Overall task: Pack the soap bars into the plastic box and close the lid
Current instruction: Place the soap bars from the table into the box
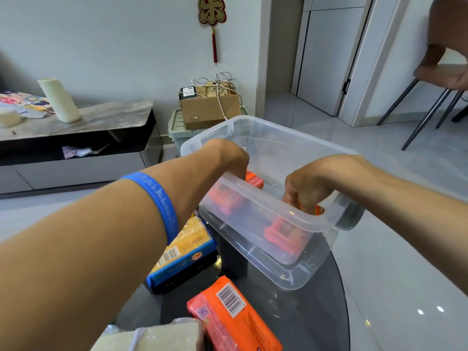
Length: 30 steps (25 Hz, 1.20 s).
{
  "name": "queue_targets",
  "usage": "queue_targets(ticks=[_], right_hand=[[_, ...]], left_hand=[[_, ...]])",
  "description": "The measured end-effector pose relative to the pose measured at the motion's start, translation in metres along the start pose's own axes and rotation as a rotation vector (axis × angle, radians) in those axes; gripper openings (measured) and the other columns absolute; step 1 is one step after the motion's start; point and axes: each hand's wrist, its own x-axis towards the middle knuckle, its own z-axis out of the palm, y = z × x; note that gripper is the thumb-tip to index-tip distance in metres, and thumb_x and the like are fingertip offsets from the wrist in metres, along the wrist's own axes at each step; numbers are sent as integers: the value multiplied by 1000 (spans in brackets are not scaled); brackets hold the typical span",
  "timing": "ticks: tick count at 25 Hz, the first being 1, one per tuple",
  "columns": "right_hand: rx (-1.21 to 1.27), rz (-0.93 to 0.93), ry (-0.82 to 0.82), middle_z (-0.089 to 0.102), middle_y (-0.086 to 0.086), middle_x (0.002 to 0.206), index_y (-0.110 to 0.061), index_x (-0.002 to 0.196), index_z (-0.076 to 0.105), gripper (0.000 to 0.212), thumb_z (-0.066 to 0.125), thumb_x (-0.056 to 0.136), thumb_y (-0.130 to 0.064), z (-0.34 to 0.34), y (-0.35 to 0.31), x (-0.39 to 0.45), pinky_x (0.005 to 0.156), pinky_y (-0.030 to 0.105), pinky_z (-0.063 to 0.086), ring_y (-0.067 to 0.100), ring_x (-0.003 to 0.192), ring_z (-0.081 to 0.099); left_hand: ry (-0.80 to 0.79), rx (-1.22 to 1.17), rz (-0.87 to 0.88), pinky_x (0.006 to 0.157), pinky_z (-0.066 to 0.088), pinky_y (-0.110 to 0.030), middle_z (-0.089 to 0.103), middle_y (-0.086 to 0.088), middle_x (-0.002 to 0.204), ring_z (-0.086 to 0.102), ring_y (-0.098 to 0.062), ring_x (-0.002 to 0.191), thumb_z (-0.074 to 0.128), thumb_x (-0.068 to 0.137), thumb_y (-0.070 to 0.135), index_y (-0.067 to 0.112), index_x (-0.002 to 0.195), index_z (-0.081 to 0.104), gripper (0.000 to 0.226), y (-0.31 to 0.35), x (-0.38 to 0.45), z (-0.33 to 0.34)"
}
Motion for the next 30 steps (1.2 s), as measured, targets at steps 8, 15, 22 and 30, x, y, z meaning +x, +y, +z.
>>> queue_targets(ticks=[8, 15, 22, 30], right_hand=[[474, -80, 875, 74, -5, 85, -23, 86, 76, 12, 69, 84, -14, -5, 17, -34, 74, 28, 51, 11, 78, 67], [777, -184, 1222, 69, -9, 69, -23, 79, 76, 14, 69, 83, -11, 14, -55, -100, 73, 34, 51, 9, 64, 60], [171, -84, 835, 70, -5, 93, -25, 89, 64, 19, 56, 81, -40, 105, -151, -91, 74, 34, 50, 23, 92, 63], [85, 87, 633, 67, 11, 114, -16, 117, 41, 50, 54, 80, -47, 150, -168, -63, 75, 41, 44, 37, 105, 63]], left_hand=[[745, -437, 102, 66, 42, -27, 68, -1, 84, 60, -22, 80, 58, 78, 24, 19, 86, 74, 19, -26, -101, -41], [619, -554, -6, 75, 52, -34, 71, -1, 97, 65, -25, 89, 58, 80, 31, 24, 97, 69, 22, -48, -195, 55], [201, -355, -84, 92, 47, -44, 51, -10, 135, 50, -32, 120, 61, 82, 36, 19, 135, 47, 57, -46, -194, 146], [326, -465, -110, 82, 50, -41, 59, -9, 118, 56, -28, 101, 68, 78, 44, 22, 112, 48, 45, -39, -182, 164]])
